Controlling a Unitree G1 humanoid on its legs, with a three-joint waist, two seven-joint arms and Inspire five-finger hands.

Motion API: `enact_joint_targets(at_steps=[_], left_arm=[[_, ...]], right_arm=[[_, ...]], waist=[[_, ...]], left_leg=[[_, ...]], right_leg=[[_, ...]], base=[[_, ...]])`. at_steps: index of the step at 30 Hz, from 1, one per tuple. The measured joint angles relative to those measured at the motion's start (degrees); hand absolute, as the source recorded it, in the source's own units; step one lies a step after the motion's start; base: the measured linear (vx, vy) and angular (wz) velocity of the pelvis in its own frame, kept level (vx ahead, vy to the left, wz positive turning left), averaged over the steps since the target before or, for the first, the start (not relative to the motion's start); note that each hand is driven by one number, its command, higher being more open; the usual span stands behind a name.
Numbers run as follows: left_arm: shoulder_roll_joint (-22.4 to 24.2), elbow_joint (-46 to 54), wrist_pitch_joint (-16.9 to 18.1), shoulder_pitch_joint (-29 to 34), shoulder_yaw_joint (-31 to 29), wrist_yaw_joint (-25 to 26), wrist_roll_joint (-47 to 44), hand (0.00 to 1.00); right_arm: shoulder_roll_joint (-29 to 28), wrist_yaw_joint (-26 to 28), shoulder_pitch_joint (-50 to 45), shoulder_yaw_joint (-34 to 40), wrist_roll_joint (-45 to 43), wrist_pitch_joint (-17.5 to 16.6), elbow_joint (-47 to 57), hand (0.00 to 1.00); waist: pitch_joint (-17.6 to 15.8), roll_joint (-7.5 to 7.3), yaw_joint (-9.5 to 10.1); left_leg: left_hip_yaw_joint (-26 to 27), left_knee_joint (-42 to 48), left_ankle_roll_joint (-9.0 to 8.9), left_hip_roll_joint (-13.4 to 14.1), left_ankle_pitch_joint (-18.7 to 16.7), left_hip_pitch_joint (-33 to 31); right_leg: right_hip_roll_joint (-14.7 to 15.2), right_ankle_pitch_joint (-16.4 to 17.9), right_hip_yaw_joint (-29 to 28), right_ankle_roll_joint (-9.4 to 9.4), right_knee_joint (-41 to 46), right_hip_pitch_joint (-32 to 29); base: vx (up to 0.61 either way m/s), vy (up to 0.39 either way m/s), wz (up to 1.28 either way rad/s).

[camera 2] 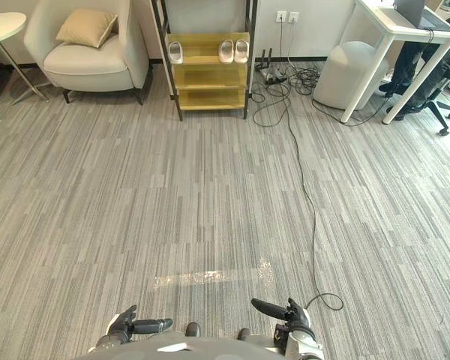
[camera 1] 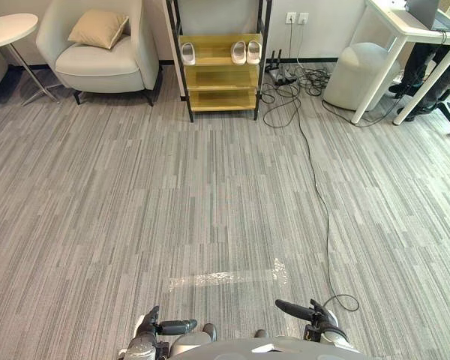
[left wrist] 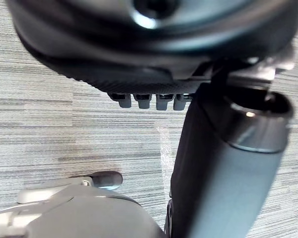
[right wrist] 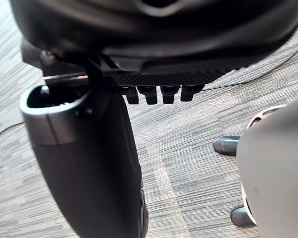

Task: Organize the slippers on the shoe rack

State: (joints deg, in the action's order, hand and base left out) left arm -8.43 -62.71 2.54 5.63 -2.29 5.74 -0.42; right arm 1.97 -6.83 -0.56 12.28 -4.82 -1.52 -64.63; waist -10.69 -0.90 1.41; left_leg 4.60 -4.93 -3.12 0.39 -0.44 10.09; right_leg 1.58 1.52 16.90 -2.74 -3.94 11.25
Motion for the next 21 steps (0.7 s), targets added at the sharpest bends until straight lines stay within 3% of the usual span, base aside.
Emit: enact_joint_targets(at_steps=[21], left_arm=[[-0.23, -0.01, -0.01, 0.00, 0.97, -0.09, -0.20, 1.00]], right_arm=[[0.03, -0.05, -0.21, 0.02, -2.01, 0.01, 0.04, 1.00]], waist=[[0.05, 0.07, -0.10]], left_leg=[[0.58, 0.00, -0.24, 0.05, 0.04, 0.25]], right_leg=[[0.00, -0.09, -0.52, -0.12, -0.04, 0.02]], base=[[0.00, -0.001, -0.01]])
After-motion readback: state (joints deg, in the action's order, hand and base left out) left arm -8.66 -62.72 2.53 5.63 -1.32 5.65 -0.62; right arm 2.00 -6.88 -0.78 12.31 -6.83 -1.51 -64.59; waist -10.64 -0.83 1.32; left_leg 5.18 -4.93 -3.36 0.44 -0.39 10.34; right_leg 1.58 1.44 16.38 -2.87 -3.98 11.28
